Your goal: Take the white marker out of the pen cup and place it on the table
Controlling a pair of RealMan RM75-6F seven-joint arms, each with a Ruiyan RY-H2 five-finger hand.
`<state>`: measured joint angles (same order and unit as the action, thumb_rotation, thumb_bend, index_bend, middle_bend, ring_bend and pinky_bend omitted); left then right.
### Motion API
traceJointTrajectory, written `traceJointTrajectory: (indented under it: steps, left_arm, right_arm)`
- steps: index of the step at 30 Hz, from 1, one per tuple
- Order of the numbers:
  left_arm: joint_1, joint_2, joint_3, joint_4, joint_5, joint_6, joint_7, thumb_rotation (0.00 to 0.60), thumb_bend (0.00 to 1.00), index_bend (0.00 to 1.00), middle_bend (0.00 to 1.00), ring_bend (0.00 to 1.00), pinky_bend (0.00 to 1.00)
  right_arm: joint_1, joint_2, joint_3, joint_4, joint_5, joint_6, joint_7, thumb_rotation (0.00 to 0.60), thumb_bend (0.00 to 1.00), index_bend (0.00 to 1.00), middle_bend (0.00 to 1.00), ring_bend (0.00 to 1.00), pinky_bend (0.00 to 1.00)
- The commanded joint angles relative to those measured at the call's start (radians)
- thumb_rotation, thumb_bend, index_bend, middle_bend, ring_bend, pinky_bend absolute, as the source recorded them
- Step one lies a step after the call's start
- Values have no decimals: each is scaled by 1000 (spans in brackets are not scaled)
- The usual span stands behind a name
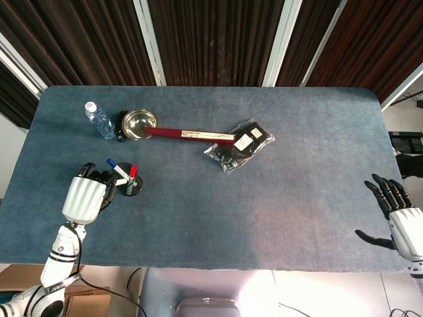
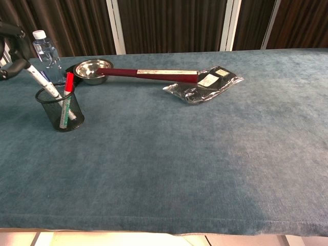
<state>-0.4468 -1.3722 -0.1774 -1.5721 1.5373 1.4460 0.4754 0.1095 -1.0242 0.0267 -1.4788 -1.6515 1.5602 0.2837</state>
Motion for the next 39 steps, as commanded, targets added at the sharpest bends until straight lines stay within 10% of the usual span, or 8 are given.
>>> traceJointTrajectory:
  steps: [1,8,30,36,39]
  left_arm:
    - [12,18,-15,-59,48,60,10,600,637,673,746,609,318]
    - [-99,-110,-73,-30,73,4,20,600,637,681,752,609,310]
    - [-394,-686,-210,679,-155,-151,93,600,515,623,732,576,271]
    - [-353,-629,-237,461,-290,-223,208,600,292,57,190,87,65]
    - [-309,-545,-237,259,-353,-238,252,600,254,0,58,2,24]
  right_arm:
    - [3,-1,1,-3,0,-4,-2,600,154,0,21,0,0]
    - [11,4,3,-13,-7,-7,-9,600,154,0,21,0,0]
    - [0,-2,-7,11,3,-10,17,600,154,0,21,0,0]
    - [1,-4,-6,17,1,-6,23,600,154,0,21,0,0]
    - [2,-5,-6,17,0,-6,23,600,154,0,21,0,0]
